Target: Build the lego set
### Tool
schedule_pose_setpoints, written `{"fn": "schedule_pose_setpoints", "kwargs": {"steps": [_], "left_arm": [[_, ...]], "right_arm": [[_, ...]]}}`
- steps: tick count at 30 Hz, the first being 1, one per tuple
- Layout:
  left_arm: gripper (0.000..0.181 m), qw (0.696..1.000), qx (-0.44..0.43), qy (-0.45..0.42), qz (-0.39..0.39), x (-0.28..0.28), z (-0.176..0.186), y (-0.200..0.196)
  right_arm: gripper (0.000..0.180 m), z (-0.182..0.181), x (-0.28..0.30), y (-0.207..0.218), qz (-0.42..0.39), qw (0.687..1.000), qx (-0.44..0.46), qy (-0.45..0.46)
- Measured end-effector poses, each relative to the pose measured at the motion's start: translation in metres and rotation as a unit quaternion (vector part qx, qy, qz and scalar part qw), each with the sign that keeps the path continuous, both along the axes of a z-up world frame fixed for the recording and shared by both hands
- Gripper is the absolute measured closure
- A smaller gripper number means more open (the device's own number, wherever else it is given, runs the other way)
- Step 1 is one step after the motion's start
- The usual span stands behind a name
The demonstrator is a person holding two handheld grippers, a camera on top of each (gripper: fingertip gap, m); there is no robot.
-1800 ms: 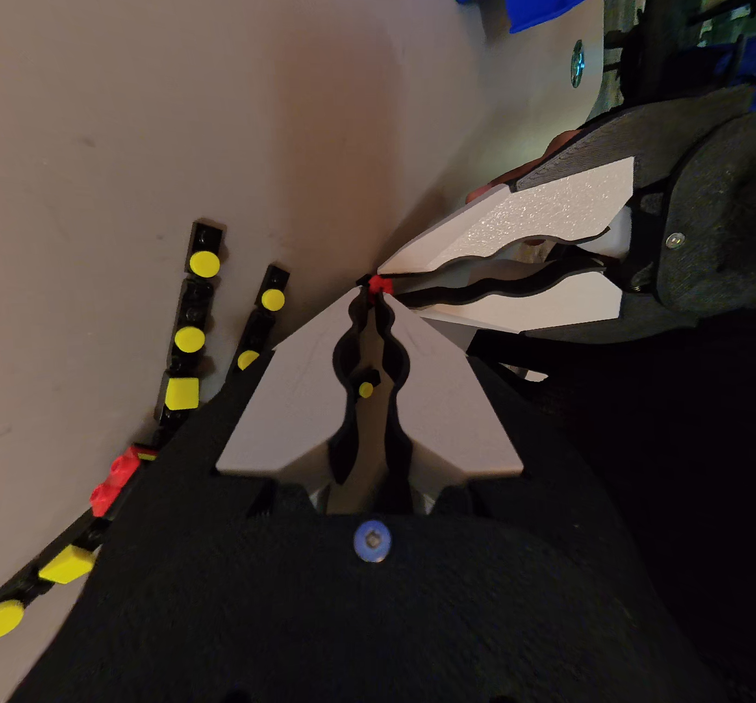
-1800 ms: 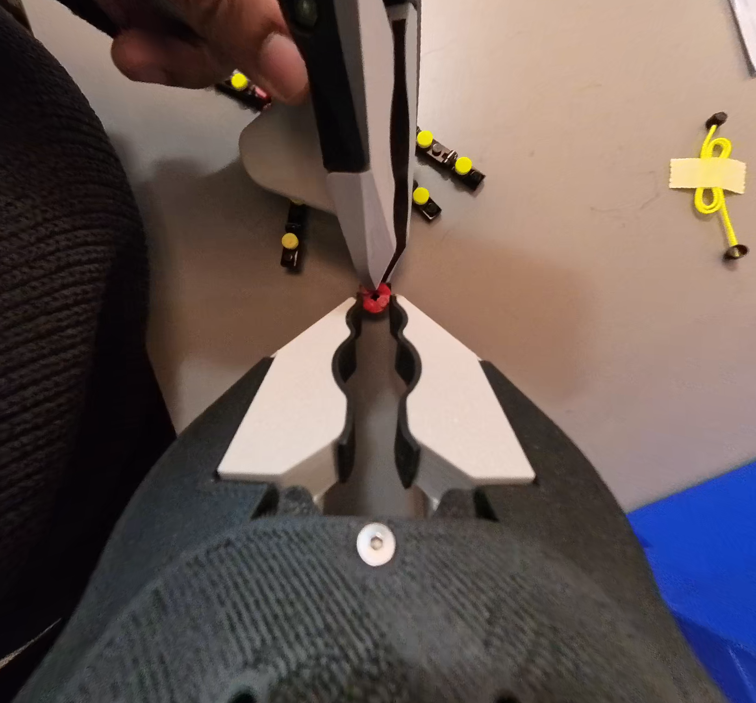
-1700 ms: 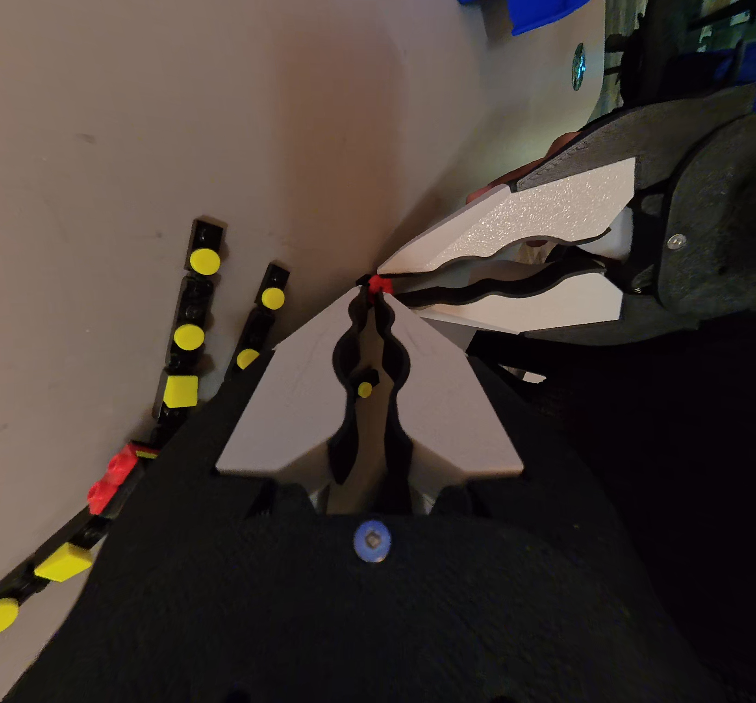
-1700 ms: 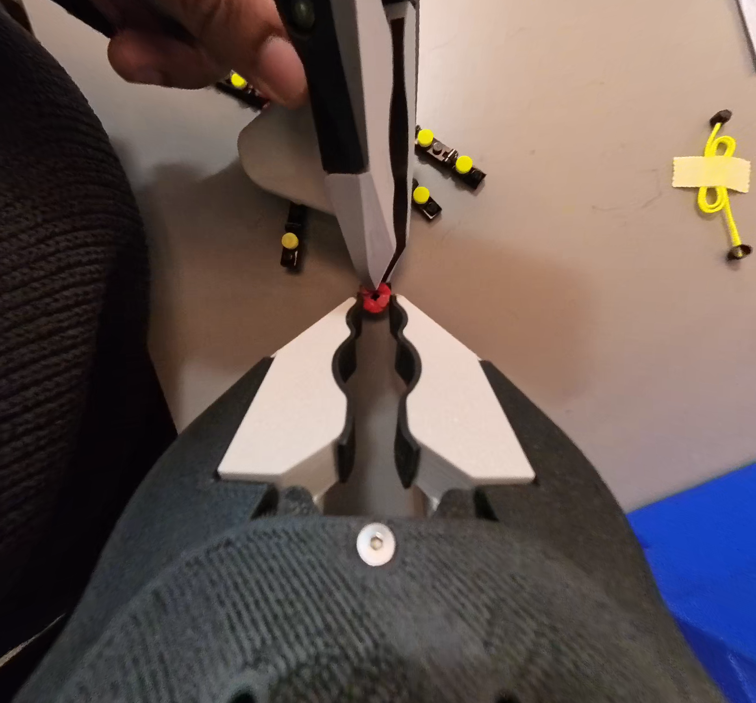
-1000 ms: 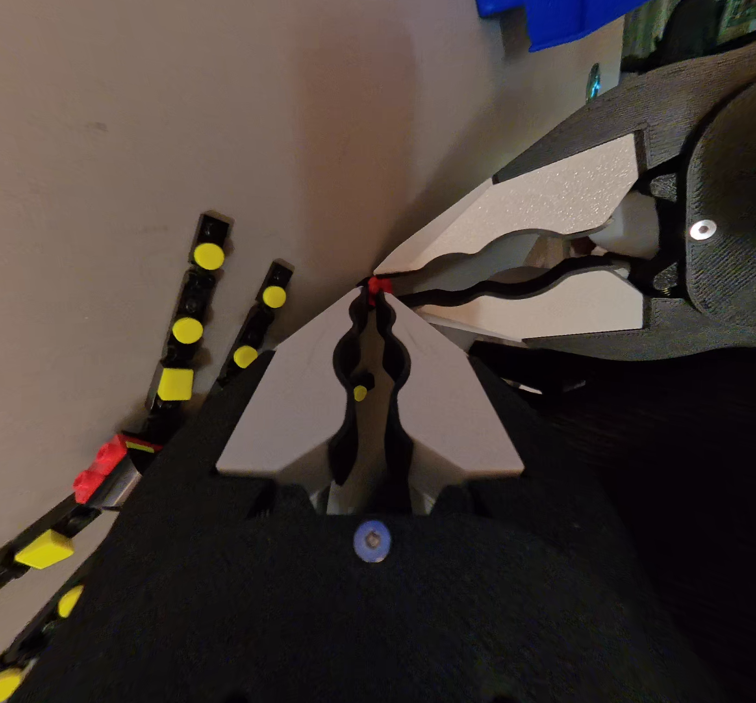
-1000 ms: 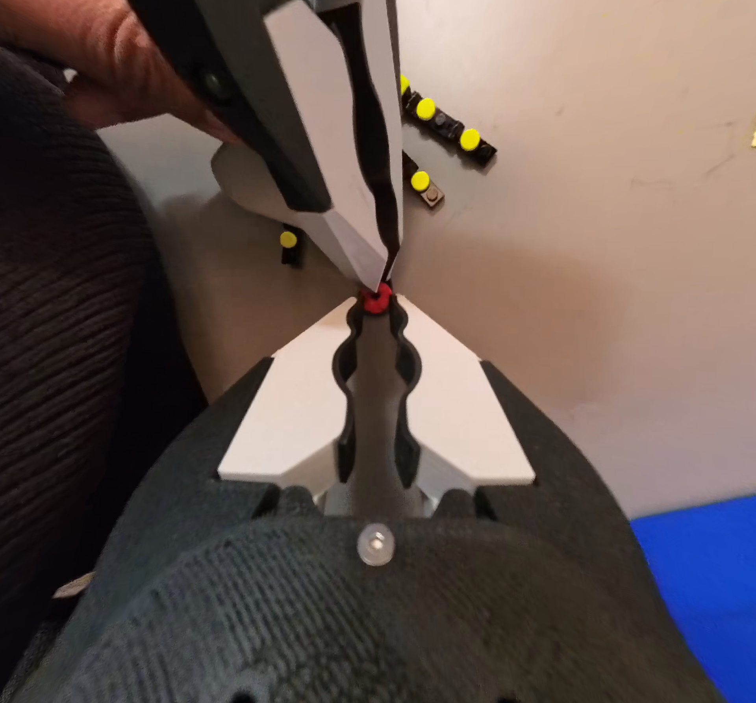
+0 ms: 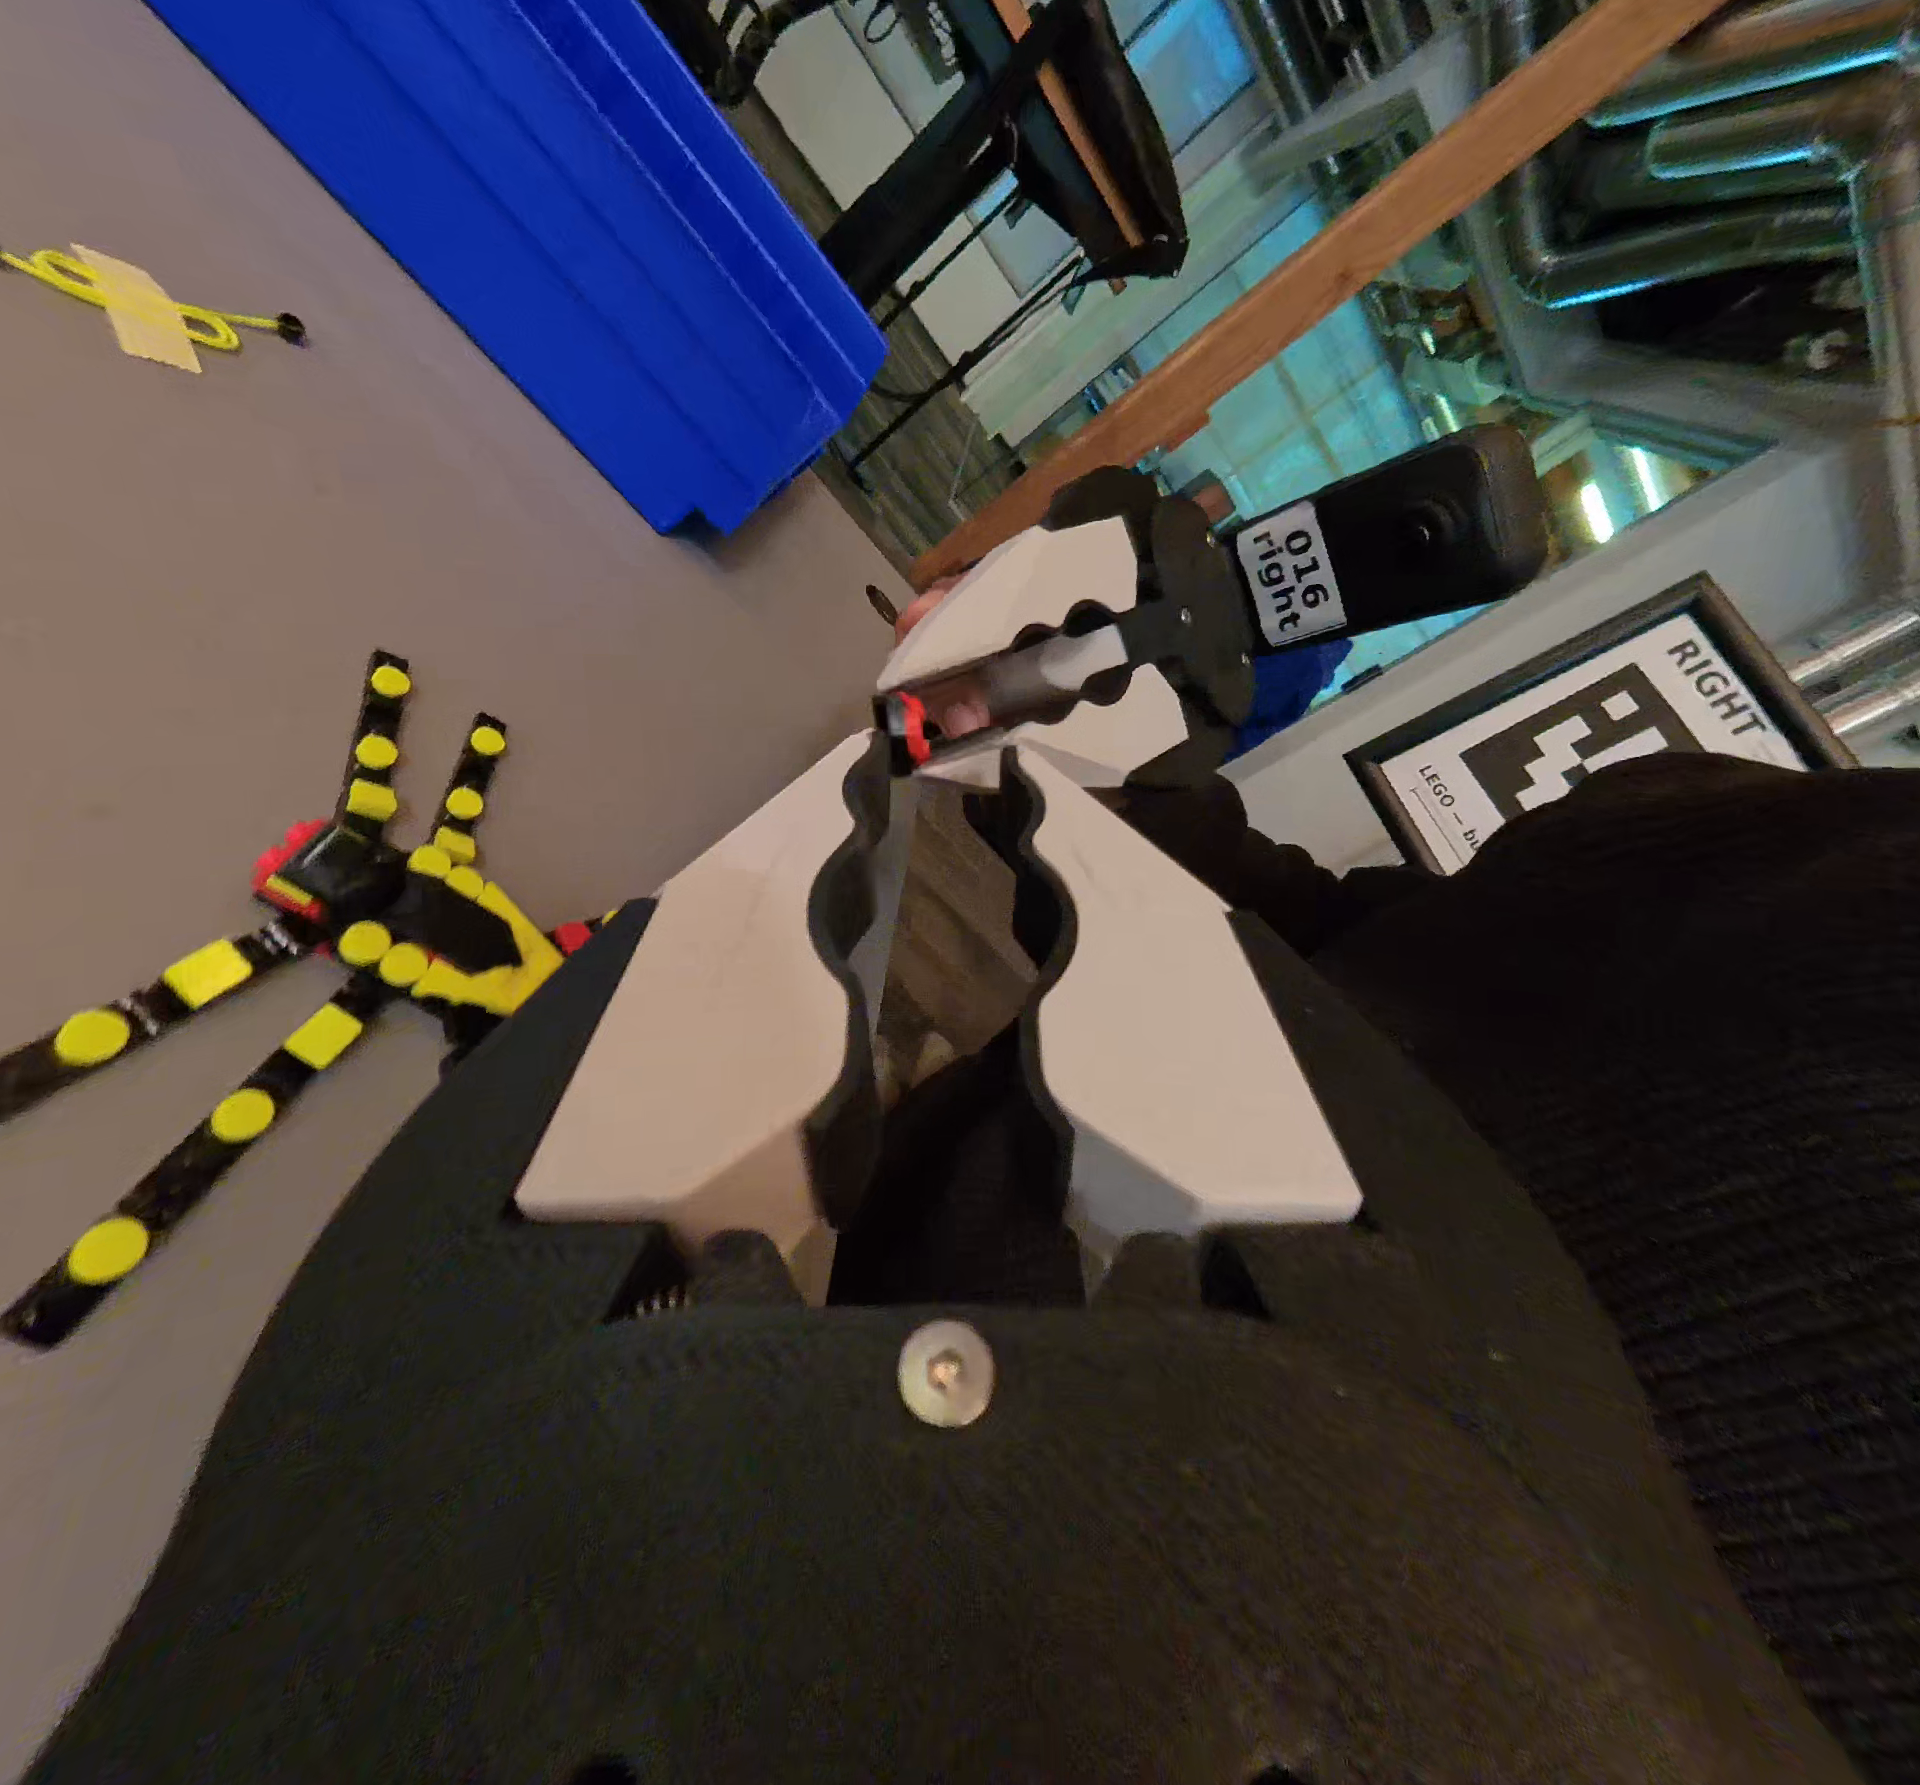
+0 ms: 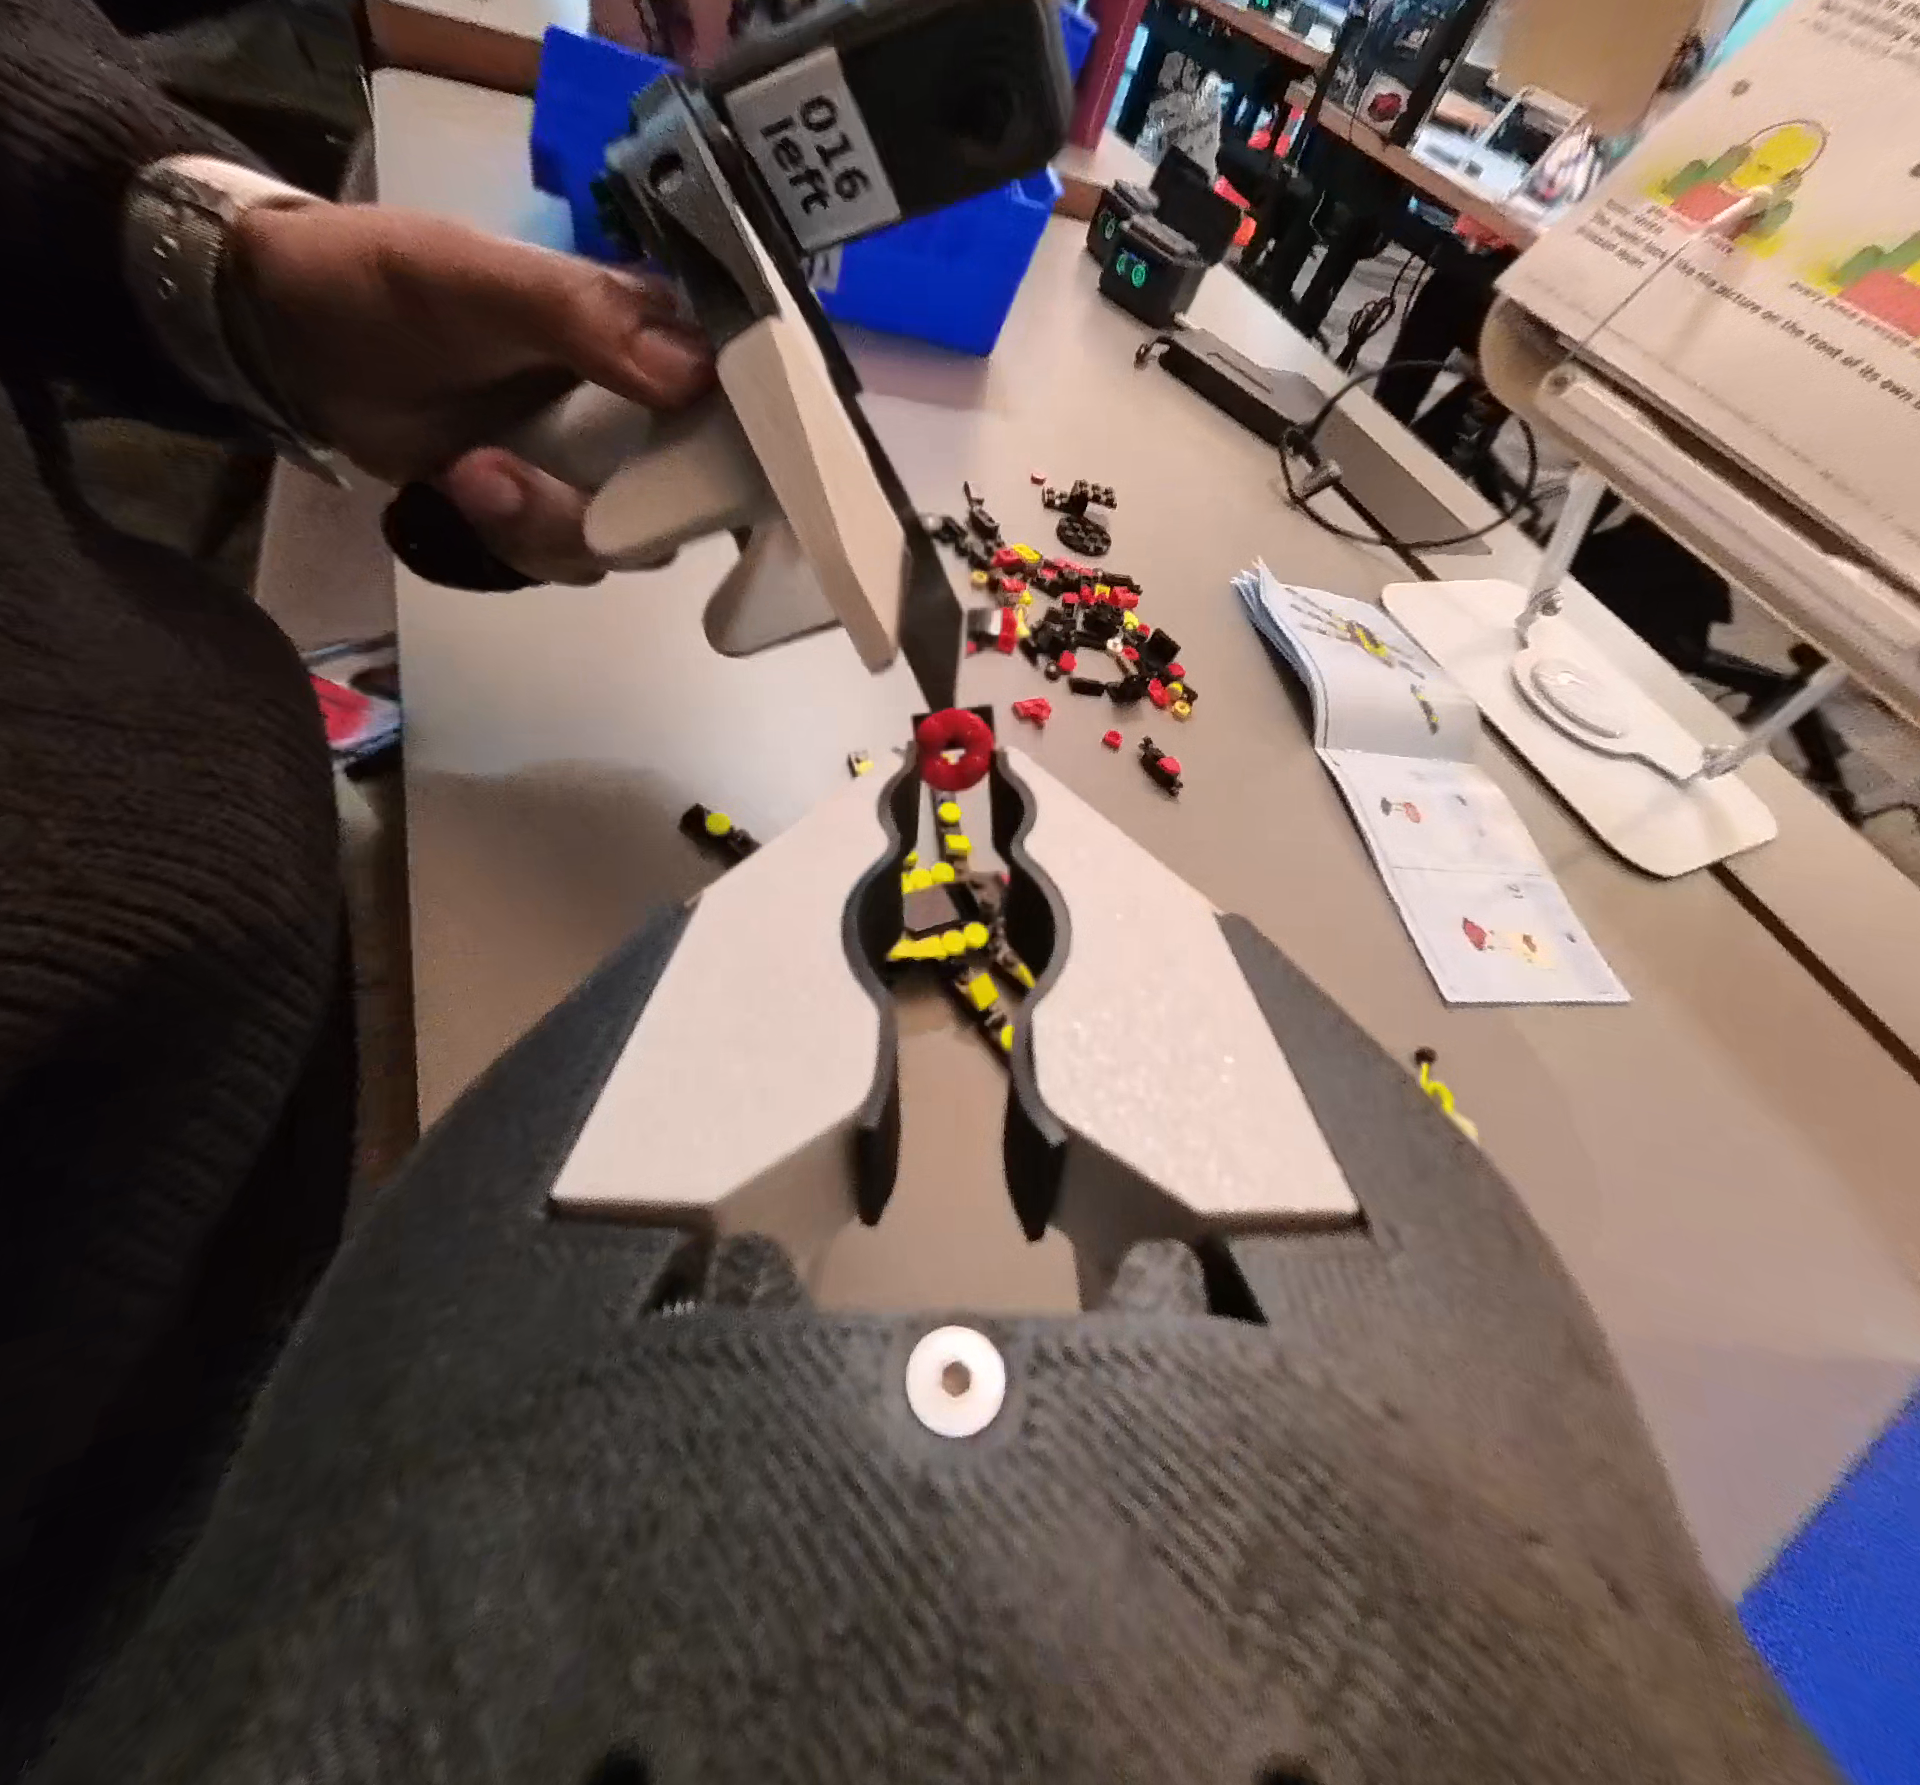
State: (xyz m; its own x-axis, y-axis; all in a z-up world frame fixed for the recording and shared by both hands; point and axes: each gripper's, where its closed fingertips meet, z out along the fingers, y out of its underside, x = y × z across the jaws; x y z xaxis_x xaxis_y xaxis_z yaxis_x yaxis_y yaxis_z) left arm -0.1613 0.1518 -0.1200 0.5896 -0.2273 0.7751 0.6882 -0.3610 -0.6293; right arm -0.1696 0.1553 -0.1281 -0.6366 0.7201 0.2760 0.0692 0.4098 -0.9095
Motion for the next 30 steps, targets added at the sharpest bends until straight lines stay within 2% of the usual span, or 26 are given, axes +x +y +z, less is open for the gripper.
{"fn": "schedule_pose_setpoints", "kwargs": {"steps": [3,5,7,9,12,18,21,24,26,30], "left_arm": [[0.156,1.0,0.0,-0.015,0.026,-0.008,-0.008,-0.014],[0.153,0.999,-0.001,-0.027,0.039,-0.013,-0.013,-0.023],[0.15,0.998,-0.006,-0.02,0.056,-0.02,-0.02,-0.029],[0.149,0.997,-0.016,0.004,0.076,-0.028,-0.027,-0.033],[0.146,0.994,-0.023,0.048,0.101,-0.035,-0.029,-0.038],[0.141,0.982,-0.038,0.136,0.126,-0.041,-0.033,-0.038],[0.139,0.968,-0.058,0.21,0.123,-0.044,-0.04,-0.035],[0.137,0.949,-0.077,0.281,0.123,-0.051,-0.046,-0.031],[0.137,0.943,-0.083,0.298,0.123,-0.056,-0.046,-0.028],[0.137,0.929,-0.075,0.329,0.153,-0.076,-0.036,-0.025]], "right_arm": [[0.169,-0.006,-0.001,0.004,-0.014,1.0,-0.006,-0.021],[0.169,-0.012,-0.007,0.025,-0.063,0.997,0.002,-0.042],[0.169,-0.042,-0.011,0.062,-0.132,0.983,0.028,-0.127],[0.168,-0.075,-0.006,0.092,-0.168,0.96,0.034,-0.221],[0.168,-0.1,0.002,0.111,-0.173,0.938,0.023,-0.298],[0.168,-0.119,0.011,0.111,-0.16,0.918,0.058,-0.358],[0.168,-0.118,0.014,0.107,-0.16,0.918,0.049,-0.359],[0.151,-0.106,0.012,0.109,-0.174,0.932,0.029,-0.318],[0.142,-0.09,0.01,0.114,-0.191,0.942,0.012,-0.275],[0.138,-0.048,0.011,0.126,-0.219,0.963,-0.036,-0.152]]}}
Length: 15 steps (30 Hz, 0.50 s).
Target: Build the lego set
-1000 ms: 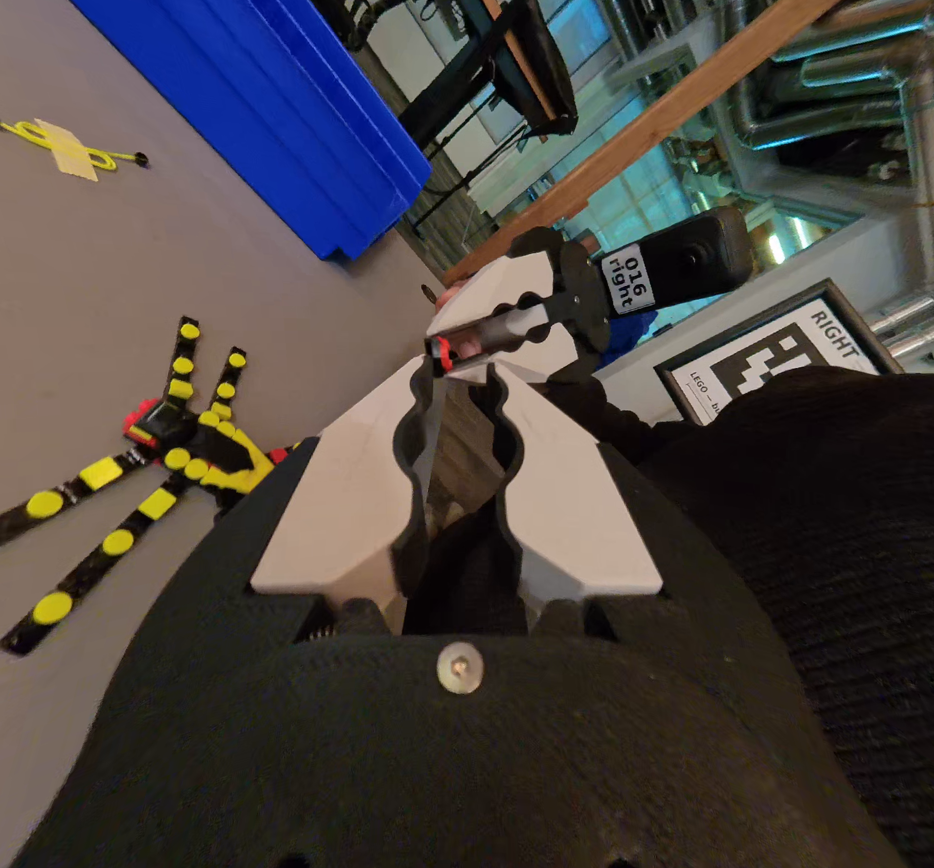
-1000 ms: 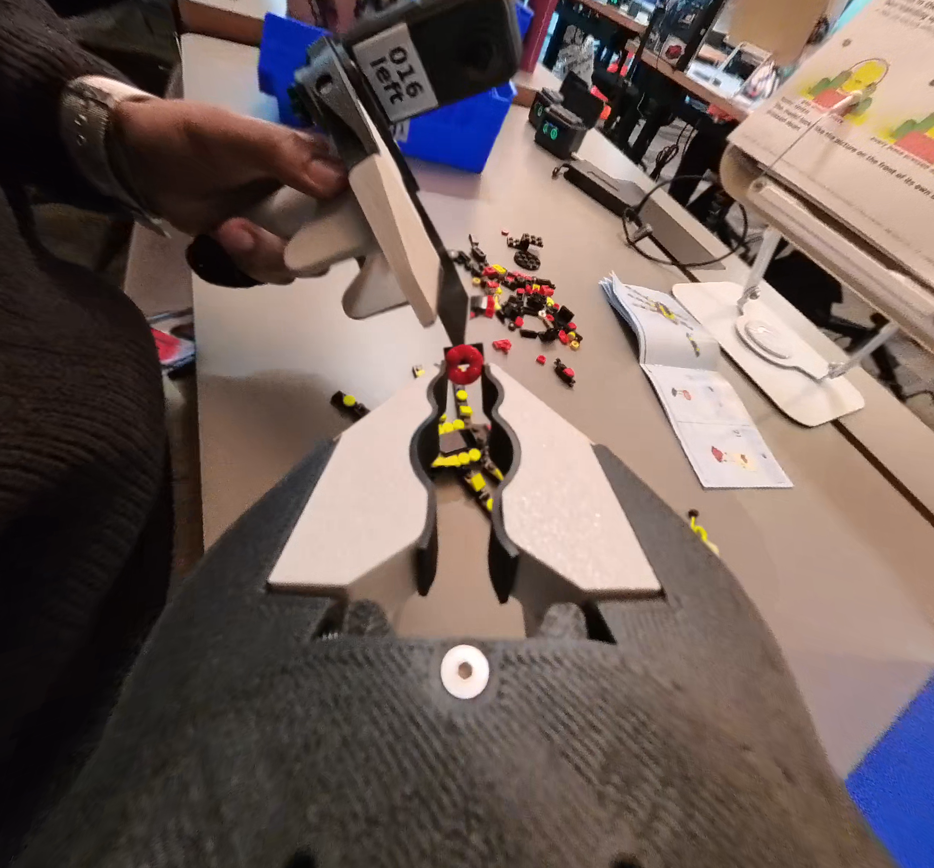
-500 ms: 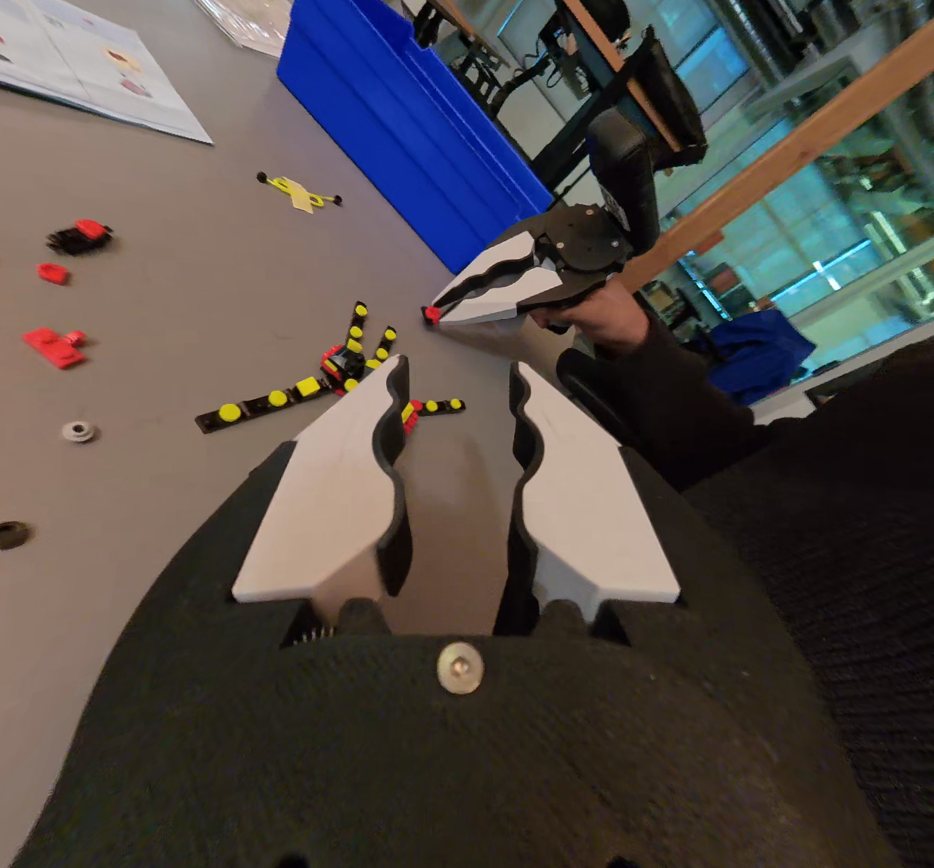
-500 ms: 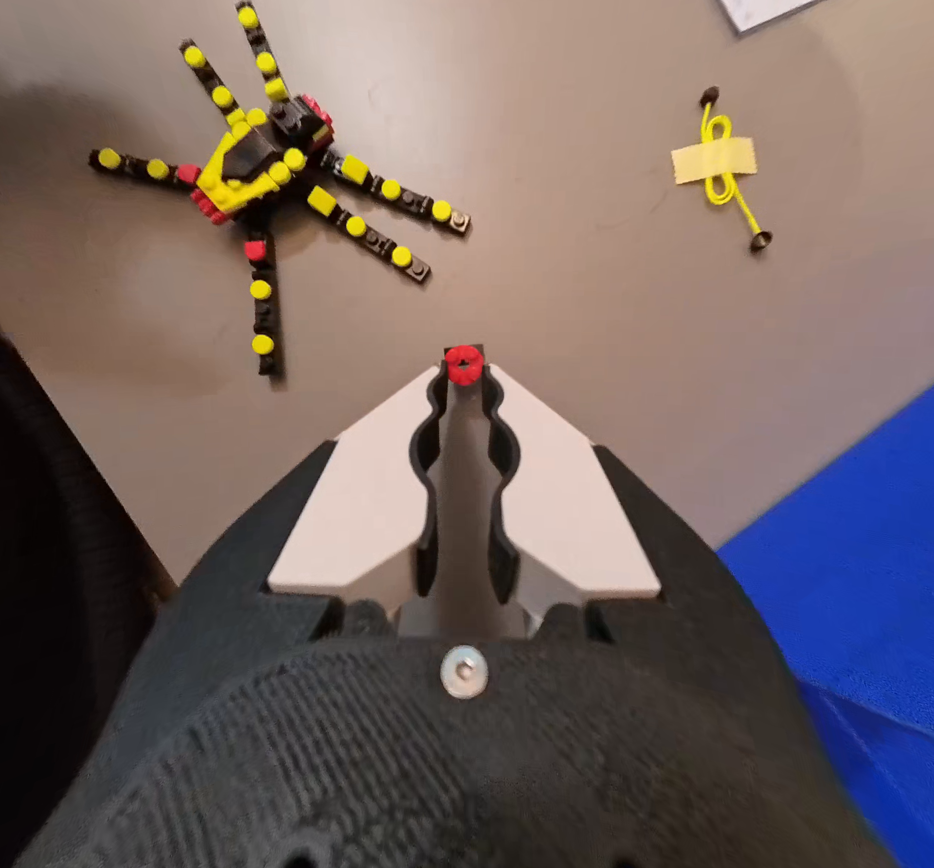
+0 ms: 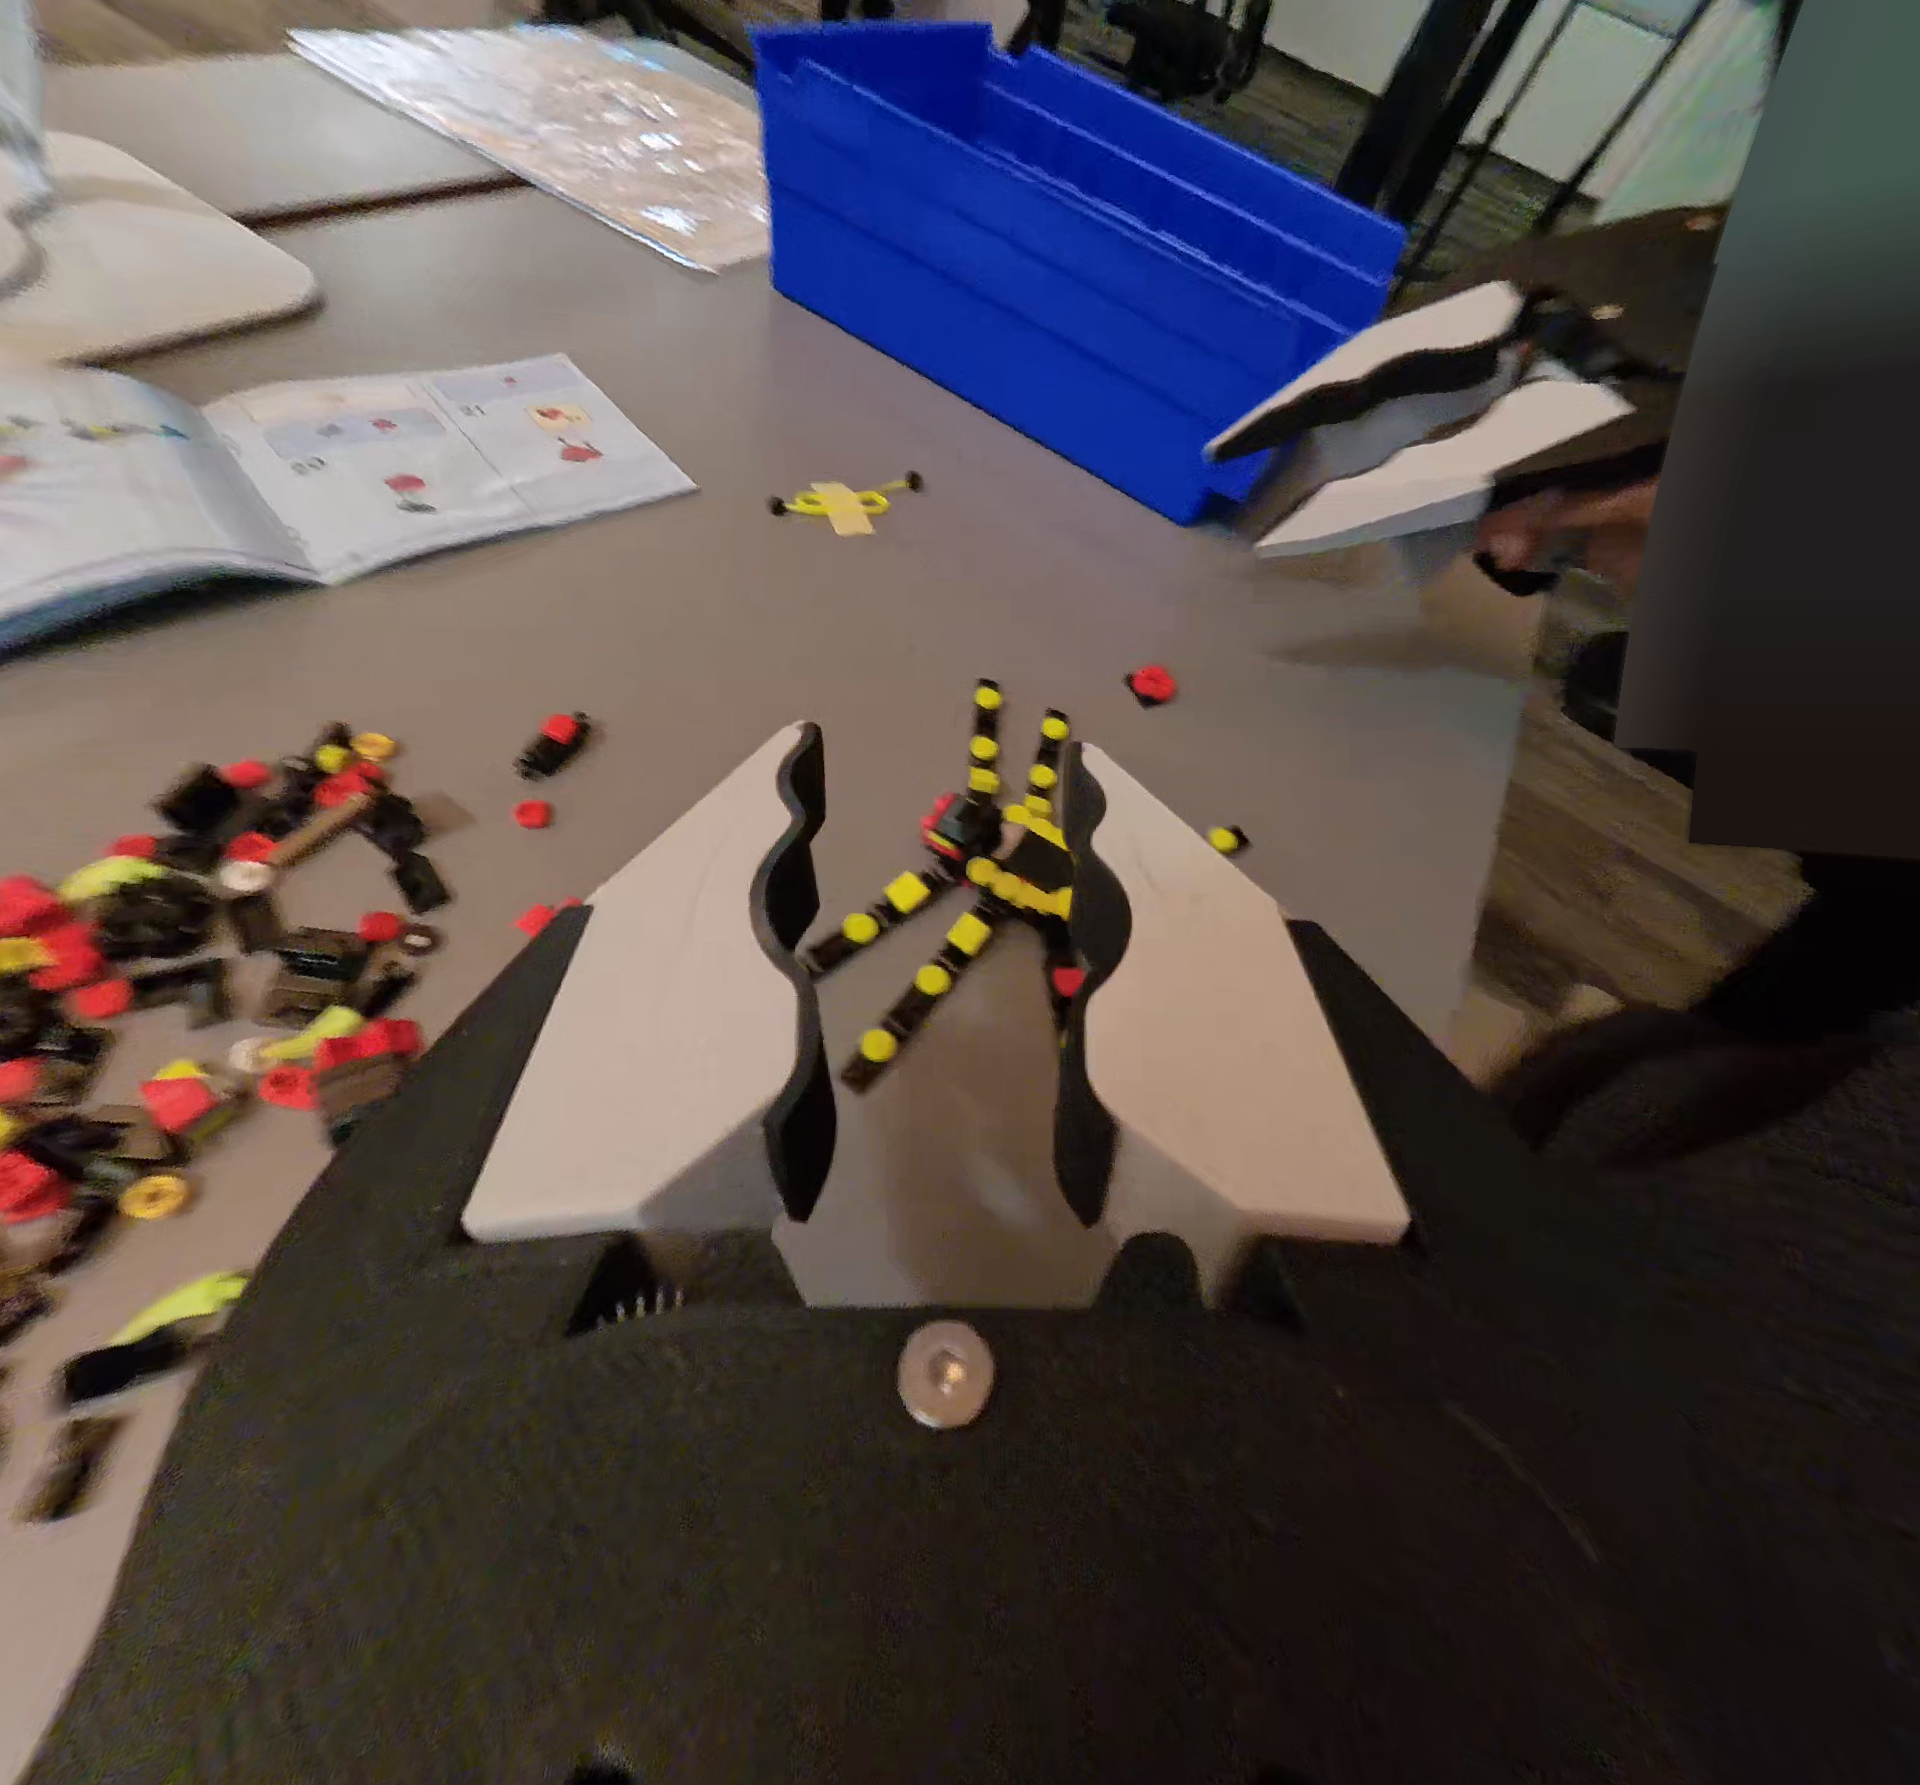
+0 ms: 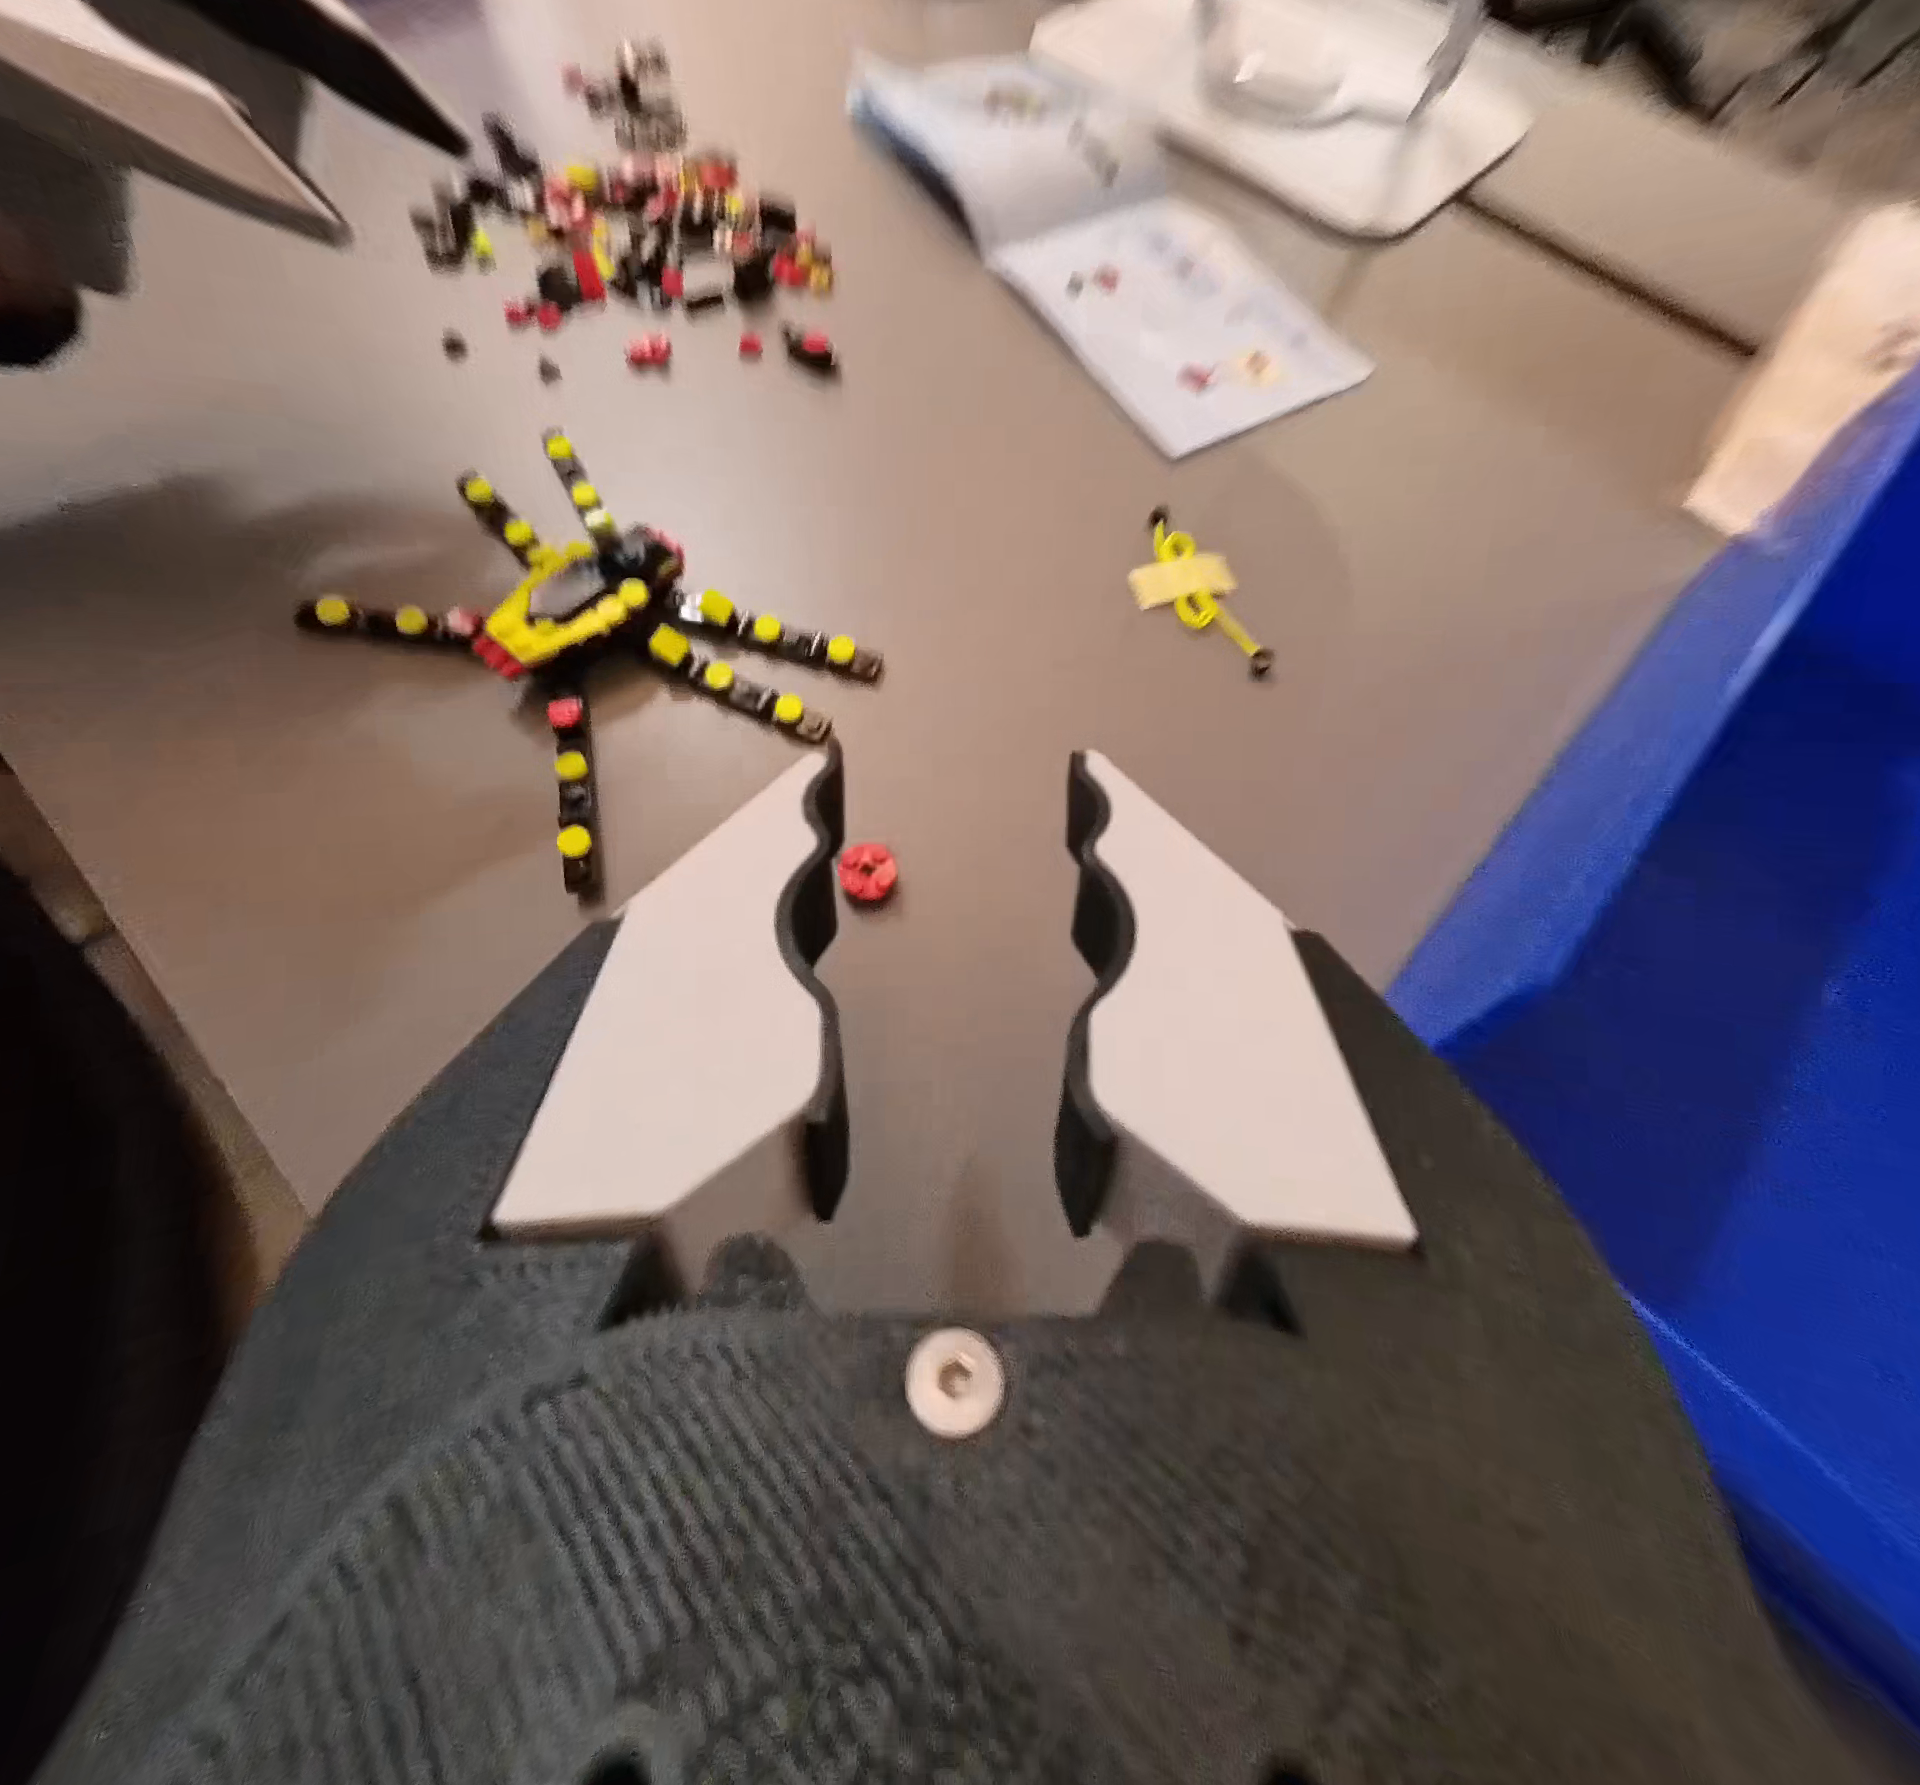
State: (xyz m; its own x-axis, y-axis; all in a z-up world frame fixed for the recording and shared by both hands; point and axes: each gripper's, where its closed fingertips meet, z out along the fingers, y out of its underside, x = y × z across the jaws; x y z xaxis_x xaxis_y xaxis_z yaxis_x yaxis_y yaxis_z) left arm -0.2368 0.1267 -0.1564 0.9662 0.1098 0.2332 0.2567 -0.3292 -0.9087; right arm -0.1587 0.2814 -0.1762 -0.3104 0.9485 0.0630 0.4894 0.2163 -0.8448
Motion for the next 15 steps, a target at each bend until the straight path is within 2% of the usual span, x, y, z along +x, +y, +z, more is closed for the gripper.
{"fn": "schedule_pose_setpoints", "kwargs": {"steps": [1,3,7,11,15], "left_arm": [[0.136,1.0,0.001,0.024,0.017,-0.009,0.003,0.0],[0.134,0.993,0.002,0.077,0.088,-0.036,0.008,-0.005],[0.135,0.971,-0.008,0.154,0.184,-0.076,0.01,-0.015],[0.138,0.973,-0.002,0.127,0.191,-0.082,0.006,-0.015],[0.155,0.982,0.025,0.078,0.17,-0.075,0.008,-0.015]], "right_arm": [[0.137,0.007,0.002,0.003,-0.009,1.0,-0.008,0.024],[0.124,0.009,0.007,0.011,-0.031,0.999,-0.007,0.039],[0.122,-0.001,0.016,0.016,-0.045,0.998,0.02,0.027],[0.115,0.0,0.015,0.005,-0.033,0.998,0.028,0.035],[0.135,0.018,0.009,-0.007,-0.015,0.995,0.047,0.09]]}}
